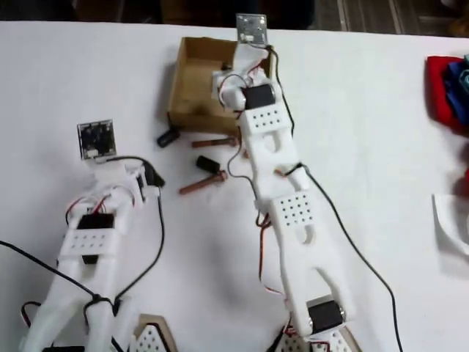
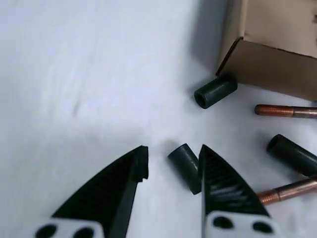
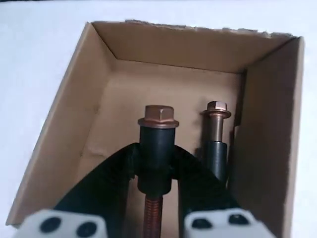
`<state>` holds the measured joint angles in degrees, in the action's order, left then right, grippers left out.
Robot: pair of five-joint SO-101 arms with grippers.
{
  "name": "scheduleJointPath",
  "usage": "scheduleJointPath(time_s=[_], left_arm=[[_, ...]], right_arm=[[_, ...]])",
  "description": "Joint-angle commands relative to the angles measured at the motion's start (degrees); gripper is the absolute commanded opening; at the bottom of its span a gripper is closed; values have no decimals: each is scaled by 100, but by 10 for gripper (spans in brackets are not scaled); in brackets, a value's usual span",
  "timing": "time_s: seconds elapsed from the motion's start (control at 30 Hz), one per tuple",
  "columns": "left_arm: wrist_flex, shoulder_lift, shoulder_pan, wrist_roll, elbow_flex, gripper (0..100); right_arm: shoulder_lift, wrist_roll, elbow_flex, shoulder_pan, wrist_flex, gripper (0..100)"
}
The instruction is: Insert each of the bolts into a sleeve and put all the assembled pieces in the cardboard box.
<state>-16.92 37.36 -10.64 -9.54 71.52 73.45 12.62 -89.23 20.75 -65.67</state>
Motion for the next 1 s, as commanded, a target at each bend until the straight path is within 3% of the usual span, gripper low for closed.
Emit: scheduleJointPath(time_s=[0.0, 0.43, 0.6, 0.87, 0.97], left_arm=[[132, 105, 53, 35, -22, 184], [158, 105, 53, 35, -22, 184], [158, 105, 53, 35, -22, 184], [158, 105, 44, 35, -22, 184], [158, 114, 9, 35, -22, 184]], right_arm=[[-48, -70, -167, -22, 233, 20], [602, -70, -220, -189, 470, 27], [593, -62, -220, -198, 444, 135], [110, -70, -229, -277, 347, 39], [-338, -79, -229, -303, -444, 24]])
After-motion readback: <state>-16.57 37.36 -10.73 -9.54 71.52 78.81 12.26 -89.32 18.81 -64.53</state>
